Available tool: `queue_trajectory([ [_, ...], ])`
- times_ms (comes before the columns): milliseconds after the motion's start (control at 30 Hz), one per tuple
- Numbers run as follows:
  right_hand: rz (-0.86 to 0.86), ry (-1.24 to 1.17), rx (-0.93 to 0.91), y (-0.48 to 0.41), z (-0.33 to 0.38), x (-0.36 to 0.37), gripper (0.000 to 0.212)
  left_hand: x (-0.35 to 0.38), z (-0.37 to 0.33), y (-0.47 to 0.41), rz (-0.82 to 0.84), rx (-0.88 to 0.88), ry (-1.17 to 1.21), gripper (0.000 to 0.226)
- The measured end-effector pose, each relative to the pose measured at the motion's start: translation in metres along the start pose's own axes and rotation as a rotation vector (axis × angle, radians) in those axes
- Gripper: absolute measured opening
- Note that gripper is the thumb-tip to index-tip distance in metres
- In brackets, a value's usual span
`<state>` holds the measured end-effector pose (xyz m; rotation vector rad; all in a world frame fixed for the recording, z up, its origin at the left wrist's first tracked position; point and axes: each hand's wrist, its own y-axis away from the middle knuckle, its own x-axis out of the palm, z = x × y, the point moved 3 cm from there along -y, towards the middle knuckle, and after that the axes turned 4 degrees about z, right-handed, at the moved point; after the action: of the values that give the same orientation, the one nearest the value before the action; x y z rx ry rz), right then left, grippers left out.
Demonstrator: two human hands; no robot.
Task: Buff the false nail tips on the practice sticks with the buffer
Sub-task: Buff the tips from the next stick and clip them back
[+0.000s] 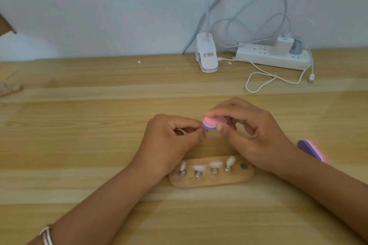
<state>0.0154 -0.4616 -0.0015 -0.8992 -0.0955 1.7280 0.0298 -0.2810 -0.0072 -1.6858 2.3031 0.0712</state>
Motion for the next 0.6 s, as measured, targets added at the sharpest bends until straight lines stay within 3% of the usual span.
queue_trajectory([
  [600, -0.022, -0.017, 0.000, -0.0004, -0.0013, 0.0000, 0.026, 0.0002, 0.0003, 0.0005, -0.021, 0.064, -0.078, 0.023],
])
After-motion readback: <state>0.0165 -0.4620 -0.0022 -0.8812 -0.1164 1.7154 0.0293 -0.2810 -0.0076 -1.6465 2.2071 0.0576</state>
